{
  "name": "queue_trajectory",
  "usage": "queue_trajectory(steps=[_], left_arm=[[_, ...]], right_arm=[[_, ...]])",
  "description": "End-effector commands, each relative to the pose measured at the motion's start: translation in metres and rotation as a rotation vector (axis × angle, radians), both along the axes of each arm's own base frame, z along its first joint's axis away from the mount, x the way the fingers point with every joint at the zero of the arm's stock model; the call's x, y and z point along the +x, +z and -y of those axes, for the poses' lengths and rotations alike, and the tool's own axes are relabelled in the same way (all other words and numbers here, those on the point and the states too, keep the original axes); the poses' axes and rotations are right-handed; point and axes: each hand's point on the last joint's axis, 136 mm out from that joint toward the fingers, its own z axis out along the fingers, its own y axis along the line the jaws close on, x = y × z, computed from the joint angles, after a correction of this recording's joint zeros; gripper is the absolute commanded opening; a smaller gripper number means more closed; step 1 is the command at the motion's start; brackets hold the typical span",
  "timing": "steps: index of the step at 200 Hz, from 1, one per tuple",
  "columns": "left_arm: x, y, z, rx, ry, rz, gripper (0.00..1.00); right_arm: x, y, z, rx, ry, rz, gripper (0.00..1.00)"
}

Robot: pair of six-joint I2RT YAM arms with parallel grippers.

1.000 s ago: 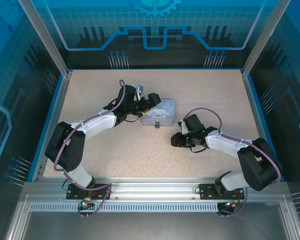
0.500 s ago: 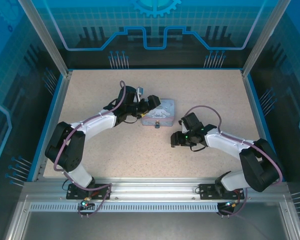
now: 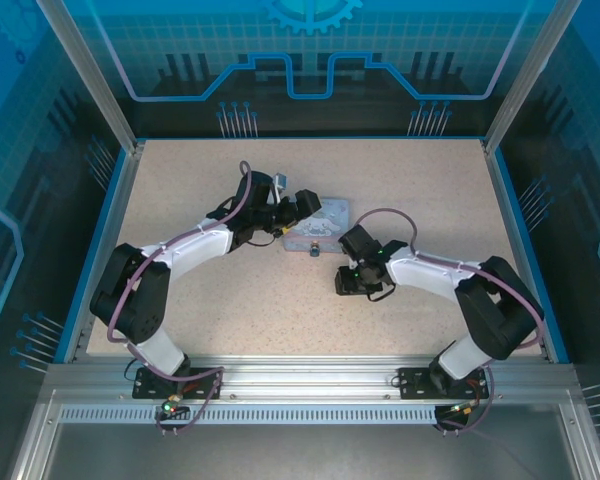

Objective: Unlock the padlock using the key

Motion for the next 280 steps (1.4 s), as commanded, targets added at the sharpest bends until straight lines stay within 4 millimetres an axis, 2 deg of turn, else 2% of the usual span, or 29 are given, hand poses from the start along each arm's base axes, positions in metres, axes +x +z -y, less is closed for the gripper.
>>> queue_trajectory(steps=[1,75,124,175,179,192,215,250,280], left_arm=[[0.005,0.029,-0.001,-0.011,0.006,0.069,0.99],[0.006,0.032,0.000,-0.017,0.004,0.076,0.99],[0.007,0.032,0.000,-0.021,0.007,0.076,0.99],[0.007,0.034,-0.001,-0.019,0.009,0.082,0.99],[0.007,0.034,-0.001,-0.019,0.011,0.082,0.99],[0.007,0.035,-0.001,-0.019,0.010,0.084,0.99],[0.007,0.035,-0.001,-0.019,0.012,0.085,0.99],[0.008,0.037,-0.001,-0.020,0.013,0.088,0.99],[0.007,0.039,-0.001,-0.016,0.010,0.090,0.99]], right_arm=[[-0.002,0.000,0.000,-0.071,-0.017,-0.017,0.34],[-0.010,-0.008,0.004,-0.107,-0.029,-0.033,0.28],[-0.011,-0.012,0.003,-0.106,-0.027,-0.040,0.16],[-0.011,-0.018,0.000,-0.099,-0.025,-0.050,0.23],[-0.017,-0.024,0.006,-0.113,-0.025,-0.070,0.24],[-0.019,-0.027,0.006,-0.115,-0.025,-0.077,0.25],[-0.019,-0.029,0.007,-0.114,-0.024,-0.077,0.19],[-0.019,-0.027,0.007,-0.107,-0.021,-0.064,0.00],[-0.015,-0.016,0.004,-0.078,-0.003,-0.035,0.00]])
